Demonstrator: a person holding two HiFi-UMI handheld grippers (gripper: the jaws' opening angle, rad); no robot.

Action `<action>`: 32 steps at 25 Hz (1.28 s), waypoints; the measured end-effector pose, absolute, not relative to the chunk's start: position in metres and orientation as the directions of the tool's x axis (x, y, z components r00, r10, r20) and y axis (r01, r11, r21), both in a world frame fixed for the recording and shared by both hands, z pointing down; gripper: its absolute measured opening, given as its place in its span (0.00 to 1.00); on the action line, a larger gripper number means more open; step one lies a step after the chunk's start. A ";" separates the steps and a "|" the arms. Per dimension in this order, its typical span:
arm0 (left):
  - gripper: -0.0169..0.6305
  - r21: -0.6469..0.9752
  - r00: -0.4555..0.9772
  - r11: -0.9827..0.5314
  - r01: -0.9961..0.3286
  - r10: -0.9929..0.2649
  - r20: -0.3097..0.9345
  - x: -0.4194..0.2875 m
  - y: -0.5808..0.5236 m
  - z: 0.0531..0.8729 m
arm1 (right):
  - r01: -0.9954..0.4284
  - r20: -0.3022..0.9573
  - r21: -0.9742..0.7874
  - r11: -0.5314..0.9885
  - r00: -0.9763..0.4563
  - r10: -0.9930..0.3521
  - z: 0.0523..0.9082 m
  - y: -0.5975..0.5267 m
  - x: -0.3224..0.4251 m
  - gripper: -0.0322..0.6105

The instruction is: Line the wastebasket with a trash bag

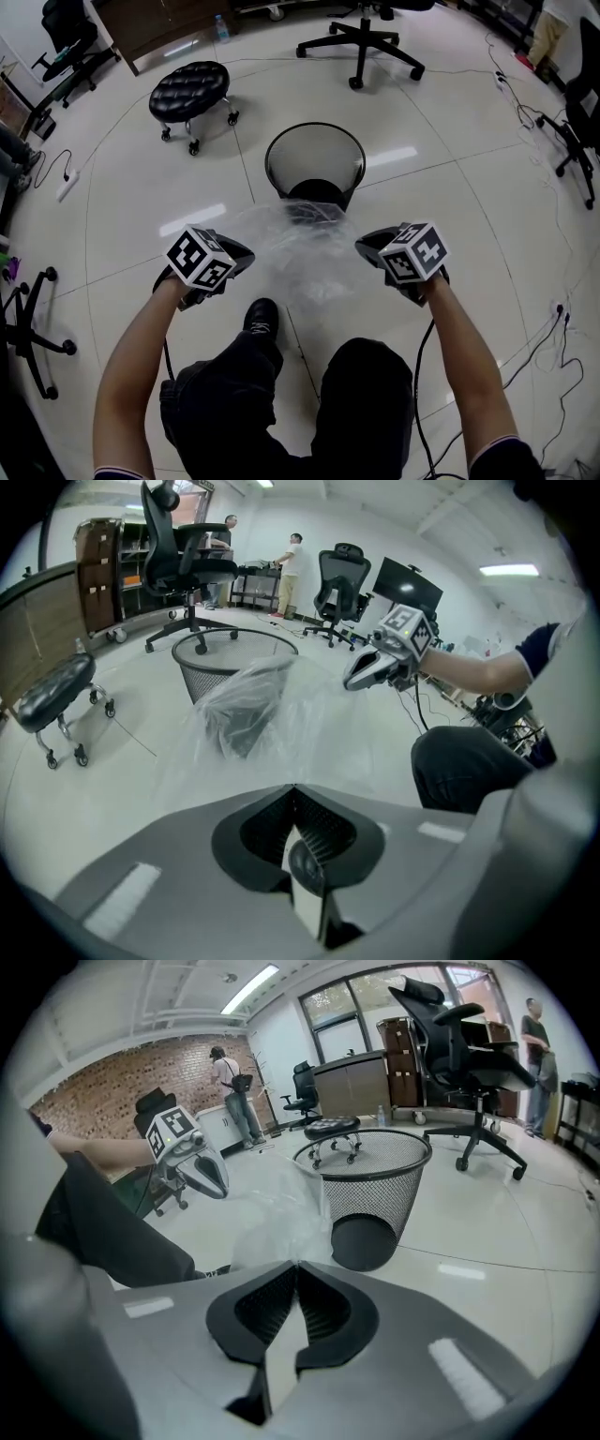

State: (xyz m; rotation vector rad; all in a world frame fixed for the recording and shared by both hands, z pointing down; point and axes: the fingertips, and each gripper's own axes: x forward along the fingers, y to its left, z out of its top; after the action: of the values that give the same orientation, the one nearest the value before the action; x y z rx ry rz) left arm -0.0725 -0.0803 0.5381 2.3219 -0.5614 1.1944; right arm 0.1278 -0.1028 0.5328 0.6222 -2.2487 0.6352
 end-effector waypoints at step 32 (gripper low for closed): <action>0.04 0.142 0.725 -0.824 -0.549 -0.384 0.572 -0.065 -0.224 0.452 | -0.757 0.627 -0.207 0.619 -0.588 -0.510 0.492 -0.197 0.178 0.06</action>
State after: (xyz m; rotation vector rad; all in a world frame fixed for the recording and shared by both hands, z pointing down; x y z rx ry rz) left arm -0.0649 -0.2239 0.4524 2.6280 -0.7301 0.7742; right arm 0.1777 -0.1971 0.4923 0.9959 -2.3241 0.6316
